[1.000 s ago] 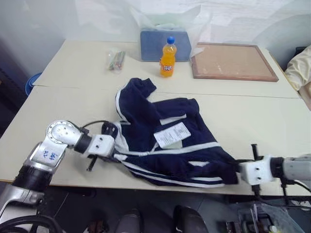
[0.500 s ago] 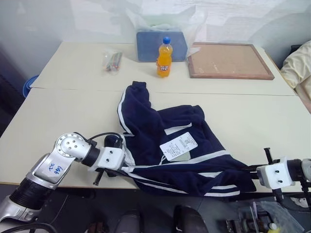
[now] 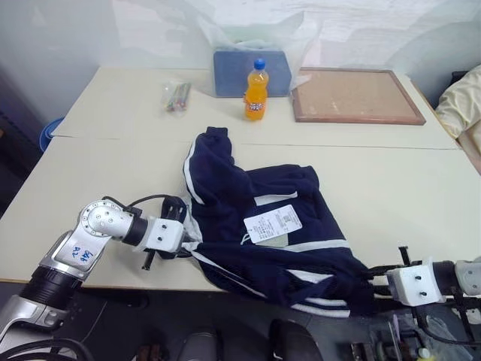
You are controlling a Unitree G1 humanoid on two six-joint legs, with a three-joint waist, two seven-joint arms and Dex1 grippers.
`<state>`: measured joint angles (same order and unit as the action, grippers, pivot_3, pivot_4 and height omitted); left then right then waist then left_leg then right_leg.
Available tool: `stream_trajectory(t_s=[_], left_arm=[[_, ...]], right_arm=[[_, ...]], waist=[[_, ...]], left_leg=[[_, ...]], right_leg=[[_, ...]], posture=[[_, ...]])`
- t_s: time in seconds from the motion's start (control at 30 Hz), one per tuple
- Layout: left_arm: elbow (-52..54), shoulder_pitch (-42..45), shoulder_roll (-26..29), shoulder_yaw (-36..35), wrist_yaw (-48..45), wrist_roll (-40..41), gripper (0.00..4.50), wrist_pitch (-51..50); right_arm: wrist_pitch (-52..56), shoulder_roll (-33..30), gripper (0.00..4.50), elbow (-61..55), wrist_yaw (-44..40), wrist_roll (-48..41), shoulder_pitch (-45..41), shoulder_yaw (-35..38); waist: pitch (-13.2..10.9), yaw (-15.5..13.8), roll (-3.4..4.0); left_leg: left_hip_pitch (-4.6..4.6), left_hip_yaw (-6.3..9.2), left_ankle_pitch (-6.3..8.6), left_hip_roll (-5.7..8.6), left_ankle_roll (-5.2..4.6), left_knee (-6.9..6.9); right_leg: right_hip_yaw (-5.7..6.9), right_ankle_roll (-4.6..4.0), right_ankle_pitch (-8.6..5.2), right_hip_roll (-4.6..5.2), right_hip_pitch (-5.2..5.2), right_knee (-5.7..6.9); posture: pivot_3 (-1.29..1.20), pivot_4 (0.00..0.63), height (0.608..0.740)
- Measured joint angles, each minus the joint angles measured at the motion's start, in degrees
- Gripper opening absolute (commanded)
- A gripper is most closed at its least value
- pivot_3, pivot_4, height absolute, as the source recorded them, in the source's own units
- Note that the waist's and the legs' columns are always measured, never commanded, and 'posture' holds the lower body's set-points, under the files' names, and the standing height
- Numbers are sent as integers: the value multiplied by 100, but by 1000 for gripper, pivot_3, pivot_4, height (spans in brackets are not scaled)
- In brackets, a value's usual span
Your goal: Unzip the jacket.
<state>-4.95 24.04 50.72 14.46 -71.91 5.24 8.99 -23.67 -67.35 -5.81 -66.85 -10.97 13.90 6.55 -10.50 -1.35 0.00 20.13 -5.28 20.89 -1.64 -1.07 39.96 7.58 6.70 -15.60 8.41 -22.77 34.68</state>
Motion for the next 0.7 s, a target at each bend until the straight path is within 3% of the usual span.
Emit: stream_trajectory(t_s=[0.2,0.43,0.57,0.7], left_arm=[[323,-295,87,-212,-191,213,1966,-439],[1172,-838,781,-563,-953,1255,4179,-1827],[1284,-425,985,-972,-1240,2018,4179,-2811],[1130,533,623,-1067,-1056,2279,4179,-3543]], right_arm=[[255,32,4395,-137,-22,-67,85,114],[898,-34,4500,-448,-433,-686,259,987],[1981,-318,4500,-920,-688,-1563,-269,1445],[2736,-157,4500,-1434,-253,-1837,-1487,1020]], waist=[[0,26,1],[-12,15,5],[-17,-5,8],[-17,4,9]], left_leg=[[1,-3,7,-4,1,-1],[12,-6,20,-5,-9,6],[11,-1,21,-5,-11,18],[9,0,23,-5,-4,12]], right_leg=[[0,0,0,-3,-2,9],[-1,1,0,-4,-7,0],[-3,1,1,-2,-5,-14],[-4,1,1,-8,-5,4]], posture=[[0,150,740],[0,150,740],[0,150,740],[0,150,740]])
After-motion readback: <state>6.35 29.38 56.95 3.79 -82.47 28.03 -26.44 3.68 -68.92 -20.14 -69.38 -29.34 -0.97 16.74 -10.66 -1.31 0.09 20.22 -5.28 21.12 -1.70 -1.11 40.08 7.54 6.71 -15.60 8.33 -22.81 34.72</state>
